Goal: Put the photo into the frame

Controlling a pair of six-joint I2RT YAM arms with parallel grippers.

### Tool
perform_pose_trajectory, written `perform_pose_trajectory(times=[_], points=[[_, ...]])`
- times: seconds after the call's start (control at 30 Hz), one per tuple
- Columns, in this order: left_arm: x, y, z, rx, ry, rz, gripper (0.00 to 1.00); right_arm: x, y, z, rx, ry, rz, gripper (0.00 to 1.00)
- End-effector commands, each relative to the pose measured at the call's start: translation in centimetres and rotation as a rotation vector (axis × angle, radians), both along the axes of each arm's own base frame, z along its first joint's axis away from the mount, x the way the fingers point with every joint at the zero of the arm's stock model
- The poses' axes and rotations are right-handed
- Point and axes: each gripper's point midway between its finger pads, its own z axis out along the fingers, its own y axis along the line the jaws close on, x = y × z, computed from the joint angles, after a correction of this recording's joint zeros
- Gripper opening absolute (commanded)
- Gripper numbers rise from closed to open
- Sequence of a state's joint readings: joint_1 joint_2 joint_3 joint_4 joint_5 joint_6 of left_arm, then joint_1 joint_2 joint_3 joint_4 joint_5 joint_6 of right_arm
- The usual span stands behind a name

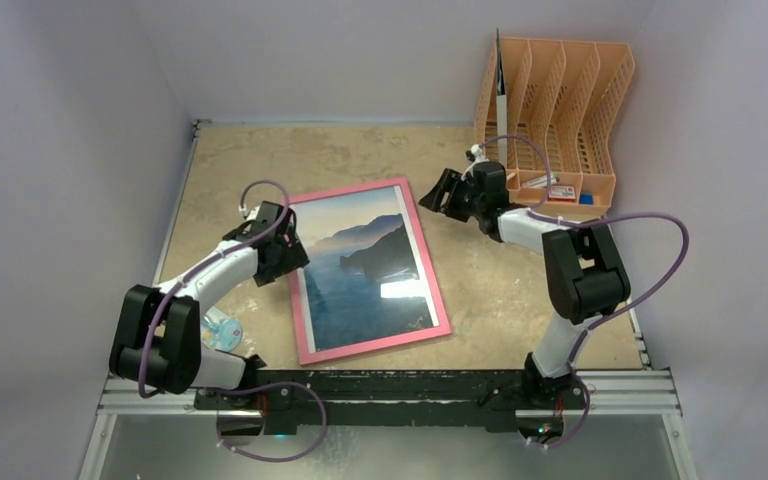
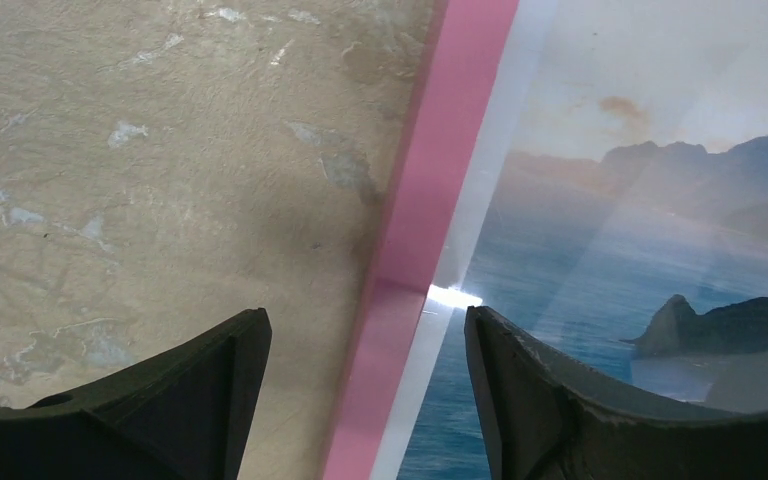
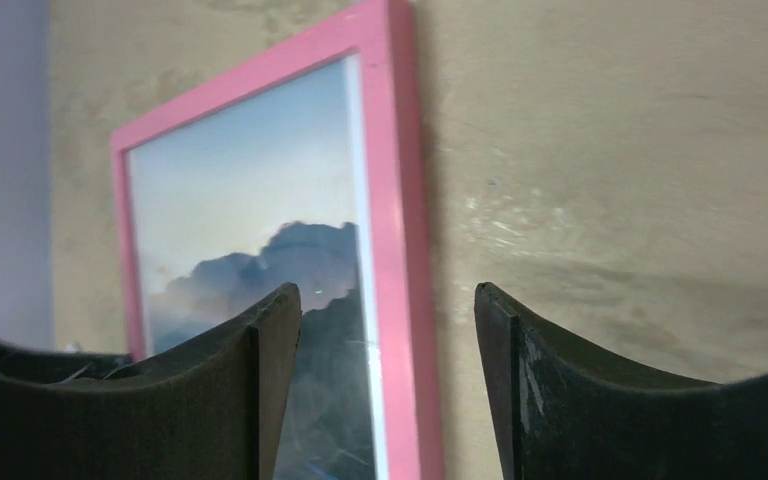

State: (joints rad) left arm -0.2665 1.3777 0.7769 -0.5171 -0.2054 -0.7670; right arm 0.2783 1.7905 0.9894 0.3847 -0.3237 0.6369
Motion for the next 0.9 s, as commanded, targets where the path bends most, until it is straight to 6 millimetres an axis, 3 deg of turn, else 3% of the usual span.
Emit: perform_pose_trajectory(times=[0.0, 0.2, 0.4, 0.57, 0.73, 0.87], points=[[0.9, 0.9, 0.5, 0.018, -0.069, 0.059, 0.74, -0.2, -2.1, -0.9, -0.19, 0.036, -0.079, 0.68], [1.7, -2.7, -0.3, -0.138, -0.087, -0.08, 0.72, -3.8, -0.8, -3.8, -0.256, 0.129, -0.029, 0.75], [4.4, -4.4, 1.1, -0.18, -0.112, -0.142, 0.7, -5.4, 2.1, -4.3, -0.189, 0.154, 0.067, 0.74], [6.6, -6.3, 0.9, -0.238, -0.085, -0.182, 0.7, -4.9, 3.8, -4.6, -0.148, 0.183, 0.114, 0.72], [9.1, -8.9, 1.2, -0.344, -0.106, -0.22, 0.68, -3.5, 6.1, -2.5, -0.09, 0.128, 0.16, 0.67], [10.8, -7.8, 1.7, -0.273, -0.118, -0.174, 0.68, -1.9, 6.4, -1.4, -0.104, 0.091, 0.123, 0.67]])
